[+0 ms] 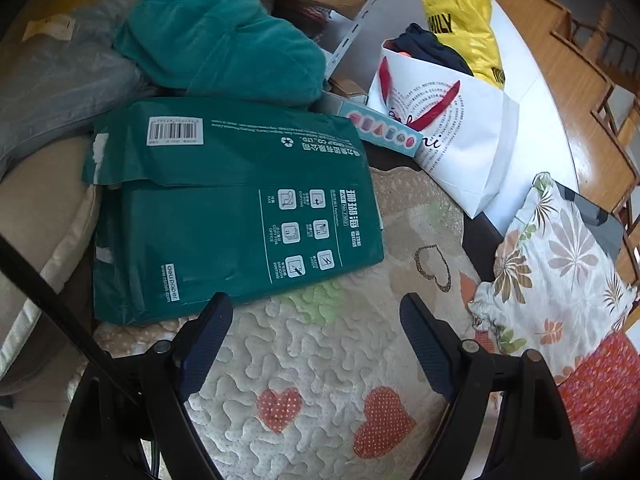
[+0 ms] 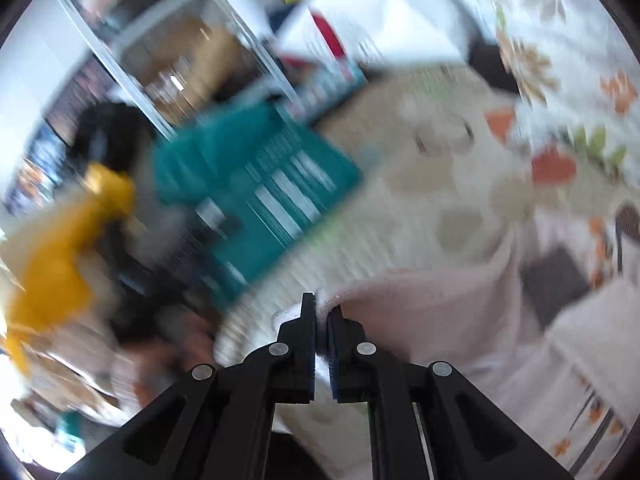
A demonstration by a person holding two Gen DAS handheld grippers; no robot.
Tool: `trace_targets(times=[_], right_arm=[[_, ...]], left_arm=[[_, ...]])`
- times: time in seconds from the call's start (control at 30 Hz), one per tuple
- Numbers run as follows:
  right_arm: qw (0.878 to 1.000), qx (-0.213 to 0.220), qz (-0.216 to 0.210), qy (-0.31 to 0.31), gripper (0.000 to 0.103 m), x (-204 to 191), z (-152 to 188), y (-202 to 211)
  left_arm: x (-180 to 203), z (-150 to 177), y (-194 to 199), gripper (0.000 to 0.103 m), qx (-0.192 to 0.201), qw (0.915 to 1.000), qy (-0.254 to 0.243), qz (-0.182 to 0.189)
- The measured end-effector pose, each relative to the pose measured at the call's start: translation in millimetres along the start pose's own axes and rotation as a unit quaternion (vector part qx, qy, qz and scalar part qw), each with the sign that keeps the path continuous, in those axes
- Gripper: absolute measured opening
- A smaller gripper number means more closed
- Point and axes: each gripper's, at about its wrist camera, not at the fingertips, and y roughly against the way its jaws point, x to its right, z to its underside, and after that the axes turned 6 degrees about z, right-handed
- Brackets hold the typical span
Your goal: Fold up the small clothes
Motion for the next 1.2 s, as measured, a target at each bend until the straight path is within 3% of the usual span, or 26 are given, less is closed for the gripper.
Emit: trace_targets(times=[0.13, 0.33, 0.4, 0.43, 0.47, 0.5, 0.53, 0.67, 0.97, 1.1, 1.13, 1.17, 1.2], right_arm=[[1.000, 0.022, 0.009, -0.008, 0.006, 8, -21, 50], [0.989, -0.040, 0.128, -0.054, 0.006, 88, -7, 92], [0.972, -0.074, 0.214, -0.062, 0.006, 125, 7, 101], [0.954, -0.083, 0.284, -0.048, 0.007, 139, 15, 105], [0.924, -0.087, 0.371, -0.028, 0.013, 152, 24, 107], [0.904, -0.089, 0.418, -0.019, 0.020, 163, 32, 109], [0.896, -0.090, 0.433, -0.023, 0.029, 175, 43, 114], [0.921, -0.081, 0.373, -0.082, 0.042, 201, 72, 126], [0.916, -0.077, 0.371, -0.134, 0.049, 249, 126, 113], [0.908, -0.101, 0.389, -0.115, 0.052, 260, 141, 93], [0.907, -0.110, 0.395, -0.097, 0.045, 257, 143, 88], [0.908, -0.112, 0.396, -0.081, 0.020, 253, 142, 88], [0.913, -0.113, 0.385, -0.076, 0.005, 249, 140, 93]], left_arm=[[7, 4, -2, 0.085, -0.010, 0.9999, -0.012, 0.008], [26, 15, -5, 0.085, -0.021, 0.9987, -0.041, 0.022], [34, 20, -8, 0.085, -0.027, 0.9980, -0.052, 0.024], [38, 23, -9, 0.085, -0.029, 0.9976, -0.057, 0.024], [43, 26, -10, 0.085, -0.031, 0.9972, -0.064, 0.025], [47, 29, -10, 0.085, -0.033, 0.9967, -0.069, 0.025], [49, 31, -11, 0.085, -0.035, 0.9964, -0.073, 0.026], [66, 43, -16, 0.085, -0.045, 0.9937, -0.098, 0.028], [91, 62, -26, 0.085, -0.065, 0.9884, -0.133, 0.033], [100, 68, -29, 0.085, -0.072, 0.9859, -0.147, 0.037], [103, 70, -30, 0.085, -0.074, 0.9850, -0.151, 0.039], [106, 71, -30, 0.085, -0.075, 0.9841, -0.156, 0.040], [108, 72, -30, 0.085, -0.075, 0.9834, -0.160, 0.041]])
